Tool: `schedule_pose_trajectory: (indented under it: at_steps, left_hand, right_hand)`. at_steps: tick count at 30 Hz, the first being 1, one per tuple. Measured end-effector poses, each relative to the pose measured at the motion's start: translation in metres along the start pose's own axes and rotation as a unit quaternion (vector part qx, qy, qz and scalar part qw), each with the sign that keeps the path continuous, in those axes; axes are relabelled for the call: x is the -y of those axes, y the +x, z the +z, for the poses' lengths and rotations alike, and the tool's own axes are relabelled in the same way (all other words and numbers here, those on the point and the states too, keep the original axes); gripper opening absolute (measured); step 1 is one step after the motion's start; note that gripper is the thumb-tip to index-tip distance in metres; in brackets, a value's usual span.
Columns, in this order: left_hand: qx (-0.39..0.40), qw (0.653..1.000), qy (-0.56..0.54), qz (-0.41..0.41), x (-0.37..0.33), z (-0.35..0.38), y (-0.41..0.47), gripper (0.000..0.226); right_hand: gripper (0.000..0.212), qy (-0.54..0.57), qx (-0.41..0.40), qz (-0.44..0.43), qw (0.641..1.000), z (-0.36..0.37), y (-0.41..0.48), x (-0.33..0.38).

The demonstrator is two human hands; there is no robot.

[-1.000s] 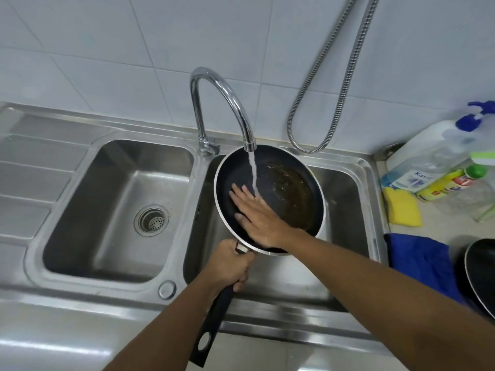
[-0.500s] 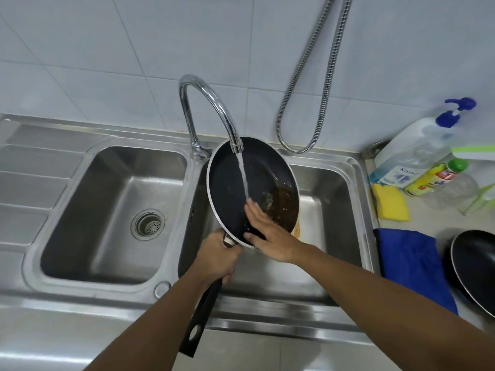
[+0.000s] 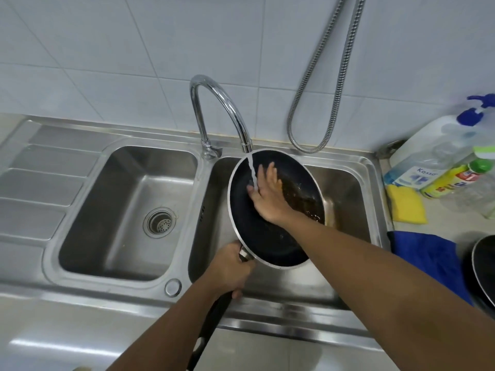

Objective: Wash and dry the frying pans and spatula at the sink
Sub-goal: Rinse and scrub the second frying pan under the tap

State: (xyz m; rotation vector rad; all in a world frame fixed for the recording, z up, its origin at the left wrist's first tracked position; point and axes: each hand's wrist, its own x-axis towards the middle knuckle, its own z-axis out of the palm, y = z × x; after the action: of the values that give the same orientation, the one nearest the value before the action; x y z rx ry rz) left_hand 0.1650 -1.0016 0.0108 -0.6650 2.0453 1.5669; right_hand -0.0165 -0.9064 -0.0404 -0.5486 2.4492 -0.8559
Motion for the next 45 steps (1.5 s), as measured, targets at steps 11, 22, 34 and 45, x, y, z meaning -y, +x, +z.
schedule_pose_trajectory:
  at_steps: [11,22,34,45]
  left_hand:
    - [-0.027,0.999,0.020,0.014,-0.010,-0.011,0.012,0.011]
    - [-0.060,0.997,0.040,0.025,-0.013,-0.009,0.009,0.009]
    - [-0.075,0.997,0.034,0.011,-0.012,-0.013,0.010,0.021]
    - [-0.035,0.998,0.044,0.014,-0.019,-0.016,0.003,0.009]
  right_hand:
    - [0.067,-0.021,0.009,-0.099,0.995,0.036,-0.054,-0.026]
    - [0.065,0.081,-0.040,-0.004,0.996,0.021,-0.032,-0.003]
    - [0.075,0.066,0.012,0.113,0.991,0.034,-0.062,-0.043]
    - [0.061,0.087,-0.055,-0.003,0.995,-0.001,0.000,0.004]
